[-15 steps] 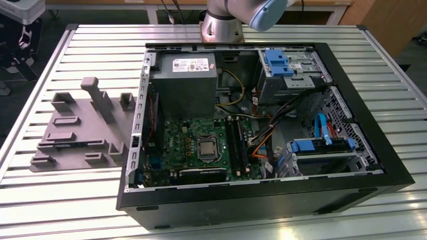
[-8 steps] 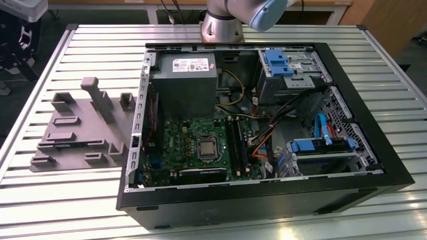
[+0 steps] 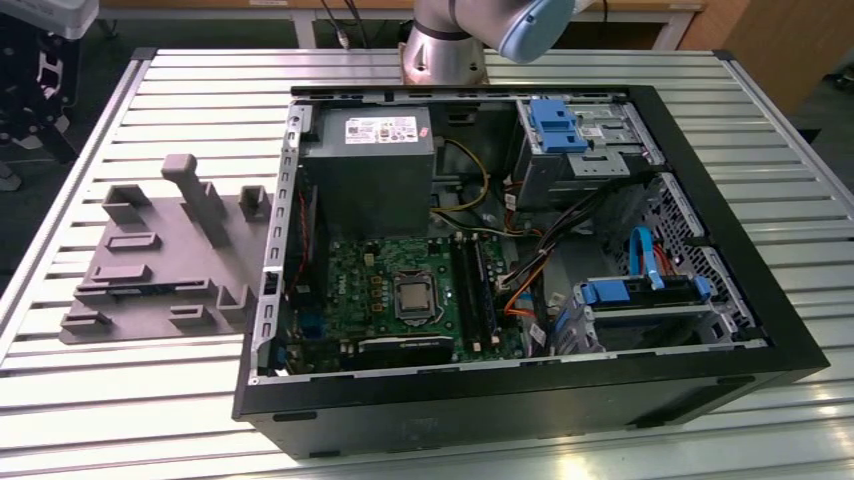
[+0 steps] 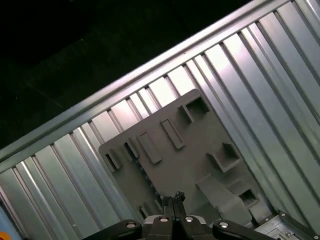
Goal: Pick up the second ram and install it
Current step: 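Pick up the second ram and move it above second insertion slot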
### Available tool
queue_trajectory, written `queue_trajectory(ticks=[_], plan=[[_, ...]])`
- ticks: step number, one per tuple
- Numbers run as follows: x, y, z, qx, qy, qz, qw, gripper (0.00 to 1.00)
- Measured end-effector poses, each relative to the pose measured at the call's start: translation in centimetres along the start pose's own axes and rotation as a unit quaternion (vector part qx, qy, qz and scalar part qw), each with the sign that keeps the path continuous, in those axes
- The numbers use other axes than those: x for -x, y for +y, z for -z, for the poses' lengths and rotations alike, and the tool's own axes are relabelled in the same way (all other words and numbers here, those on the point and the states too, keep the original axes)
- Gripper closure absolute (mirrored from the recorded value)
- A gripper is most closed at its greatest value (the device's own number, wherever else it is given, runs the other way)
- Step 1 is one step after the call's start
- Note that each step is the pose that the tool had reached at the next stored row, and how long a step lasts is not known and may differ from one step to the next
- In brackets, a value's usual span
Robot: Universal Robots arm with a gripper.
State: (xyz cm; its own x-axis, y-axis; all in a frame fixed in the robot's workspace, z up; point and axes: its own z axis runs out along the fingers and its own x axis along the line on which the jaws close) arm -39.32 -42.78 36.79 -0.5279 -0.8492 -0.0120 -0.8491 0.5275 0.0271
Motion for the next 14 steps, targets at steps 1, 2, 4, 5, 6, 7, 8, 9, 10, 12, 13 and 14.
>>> queue_trajectory(ticks=[1, 2, 4, 5, 6, 7, 8, 9, 10, 12, 13, 14], plan=[[0.00, 0.00, -0.01, 0.0000, 0.0001, 0.005, 1.0000, 0.89], [0.00, 0.00, -0.02, 0.0000, 0.0002, 0.011, 0.9999, 0.89], [0.00, 0.00, -0.03, 0.0000, 0.0004, 0.021, 0.9998, 0.89], [0.00, 0.00, -0.03, 0.0000, 0.0005, 0.026, 0.9997, 0.89], [0.00, 0.00, -0.04, 0.0000, 0.0006, 0.030, 0.9995, 0.89], [0.00, 0.00, -0.05, 0.0000, 0.0007, 0.035, 0.9994, 0.89], [0.00, 0.00, -0.05, 0.0001, 0.0008, 0.041, 0.9992, 0.89], [0.00, 0.00, -0.06, 0.0001, 0.0009, 0.045, 0.9990, 0.89], [0.00, 0.00, -0.06, 0.0001, 0.0010, 0.050, 0.9987, 0.89], [0.00, 0.00, -0.07, 0.0001, 0.0012, 0.060, 0.9982, 0.89], [0.00, 0.00, -0.08, 0.0001, 0.0013, 0.065, 0.9979, 0.89], [0.00, 0.00, -0.09, 0.0001, 0.0014, 0.070, 0.9975, 0.89]])
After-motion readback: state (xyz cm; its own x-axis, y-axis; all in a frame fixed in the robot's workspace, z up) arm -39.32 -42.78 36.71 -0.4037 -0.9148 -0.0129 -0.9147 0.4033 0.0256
